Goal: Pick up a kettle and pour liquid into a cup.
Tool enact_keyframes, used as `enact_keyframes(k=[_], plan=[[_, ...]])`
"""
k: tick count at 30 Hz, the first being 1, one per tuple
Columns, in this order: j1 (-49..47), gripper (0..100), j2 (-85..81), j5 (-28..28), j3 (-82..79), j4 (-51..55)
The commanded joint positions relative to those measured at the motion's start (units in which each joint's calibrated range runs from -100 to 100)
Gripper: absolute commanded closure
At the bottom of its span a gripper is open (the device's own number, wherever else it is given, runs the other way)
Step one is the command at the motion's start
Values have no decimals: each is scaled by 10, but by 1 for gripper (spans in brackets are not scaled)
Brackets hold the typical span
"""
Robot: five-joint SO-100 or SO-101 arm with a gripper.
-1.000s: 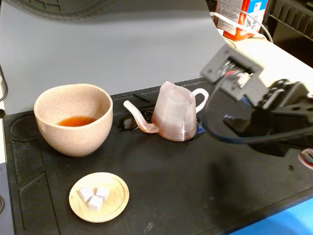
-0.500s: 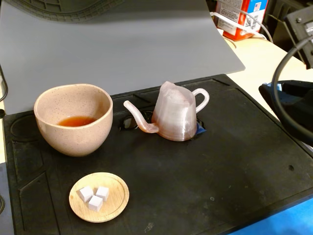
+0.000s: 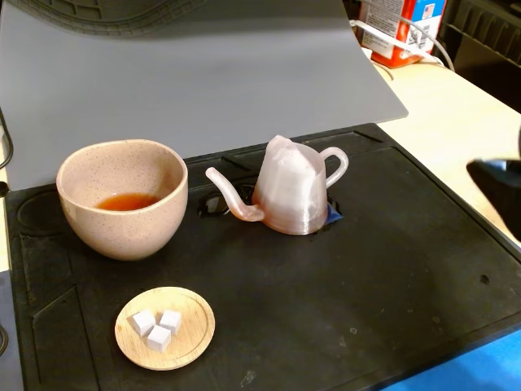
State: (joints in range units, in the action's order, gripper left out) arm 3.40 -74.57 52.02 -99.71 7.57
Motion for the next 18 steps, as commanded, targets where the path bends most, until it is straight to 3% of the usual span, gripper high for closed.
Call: enact_keyframes(k=[1,7,12,13,18], plan=[[-2,99,-84,1,-1,154],[-2,99,-154,2,-2,342],[-2,99,-165,1,-2,420],[-2,99,-165,1,-2,481],[-2,99,-165,1,-2,539]])
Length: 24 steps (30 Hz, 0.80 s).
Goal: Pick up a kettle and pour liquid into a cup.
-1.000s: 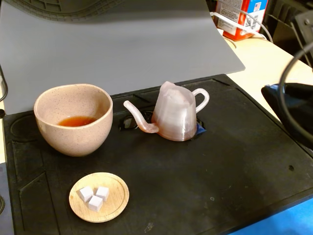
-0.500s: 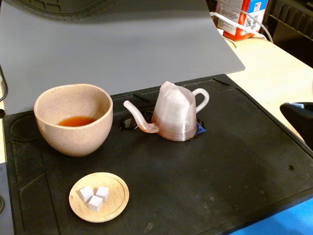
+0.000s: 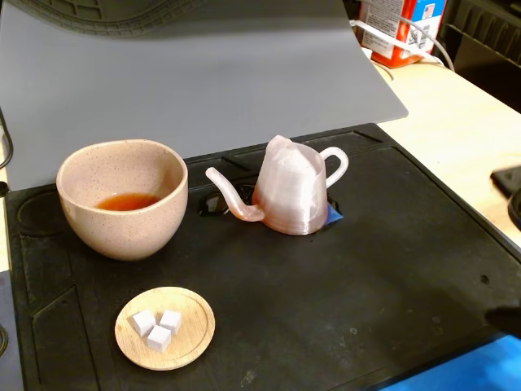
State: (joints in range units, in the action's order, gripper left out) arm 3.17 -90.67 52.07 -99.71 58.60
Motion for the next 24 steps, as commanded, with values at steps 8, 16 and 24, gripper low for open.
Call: enact_keyframes(k=[8,16,24], plan=[[2,99,-4,0,-2,127],[1,99,-4,-4,-2,128],[1,99,-4,-4,-2,128]])
